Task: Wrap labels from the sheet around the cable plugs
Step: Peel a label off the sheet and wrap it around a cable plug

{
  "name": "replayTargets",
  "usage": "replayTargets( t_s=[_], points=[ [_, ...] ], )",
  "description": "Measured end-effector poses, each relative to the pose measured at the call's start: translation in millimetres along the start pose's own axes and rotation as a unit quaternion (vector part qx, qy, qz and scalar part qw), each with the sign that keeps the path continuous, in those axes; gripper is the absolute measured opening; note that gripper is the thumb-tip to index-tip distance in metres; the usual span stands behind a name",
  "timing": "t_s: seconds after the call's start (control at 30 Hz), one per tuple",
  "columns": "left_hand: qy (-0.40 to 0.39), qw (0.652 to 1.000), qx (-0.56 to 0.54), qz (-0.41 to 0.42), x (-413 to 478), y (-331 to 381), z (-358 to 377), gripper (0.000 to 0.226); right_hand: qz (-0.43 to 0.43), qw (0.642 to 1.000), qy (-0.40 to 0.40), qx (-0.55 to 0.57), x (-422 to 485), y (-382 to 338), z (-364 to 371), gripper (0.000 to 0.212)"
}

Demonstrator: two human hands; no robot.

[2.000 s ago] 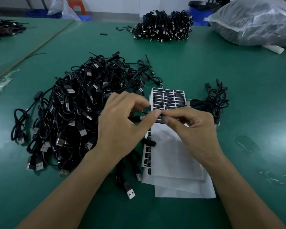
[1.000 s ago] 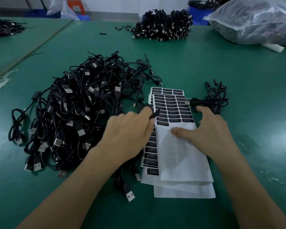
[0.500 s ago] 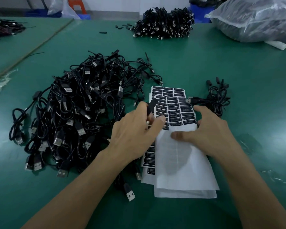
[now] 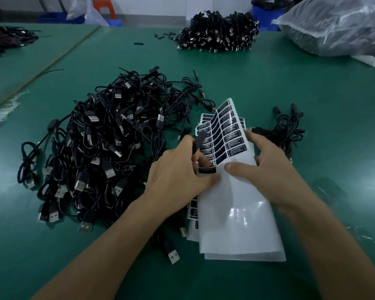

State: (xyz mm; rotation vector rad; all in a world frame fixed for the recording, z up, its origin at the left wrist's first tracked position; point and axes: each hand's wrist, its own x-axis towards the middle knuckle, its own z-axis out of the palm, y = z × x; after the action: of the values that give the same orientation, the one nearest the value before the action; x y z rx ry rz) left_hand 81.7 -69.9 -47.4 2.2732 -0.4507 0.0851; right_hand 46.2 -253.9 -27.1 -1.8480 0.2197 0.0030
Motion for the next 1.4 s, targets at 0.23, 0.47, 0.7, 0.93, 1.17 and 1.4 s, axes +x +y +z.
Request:
replayTargets(
  t_s=[0.23,0.47,0.7,0.93,1.17,1.4],
  points=[
    [0.003,0.998,-0.068,0.015,-1,-1,0,0.050,0.005,0.999,-0.044,0.012,-2,-3,5,0.018],
    [0.013,0.994,-0.106,0.012,-1,-3,-1,0.044,0.063,0.995,0.010,0.072,-1,-3,-2,0.009],
    [0.004,0.995,-0.091,0.029,-2,0,-1,0.045,0.061,0.994,-0.008,0.087,2,0,-2,0.023],
    [0.008,0.995,-0.094,0.041,-2,0,-1,0.043,0.004,0.996,-0.012,0.088,-1,-2,6,0.019],
    [0.044,0.993,-0.093,0.051,-1,-2,2,0.041,-0.003,0.993,0.020,0.114,-1,-3,13,0.021],
    [0.037,0.993,-0.107,0.043,-1,1,2,0.040,-0.004,0.995,0.010,0.102,-1,-1,16,0.020]
  ],
)
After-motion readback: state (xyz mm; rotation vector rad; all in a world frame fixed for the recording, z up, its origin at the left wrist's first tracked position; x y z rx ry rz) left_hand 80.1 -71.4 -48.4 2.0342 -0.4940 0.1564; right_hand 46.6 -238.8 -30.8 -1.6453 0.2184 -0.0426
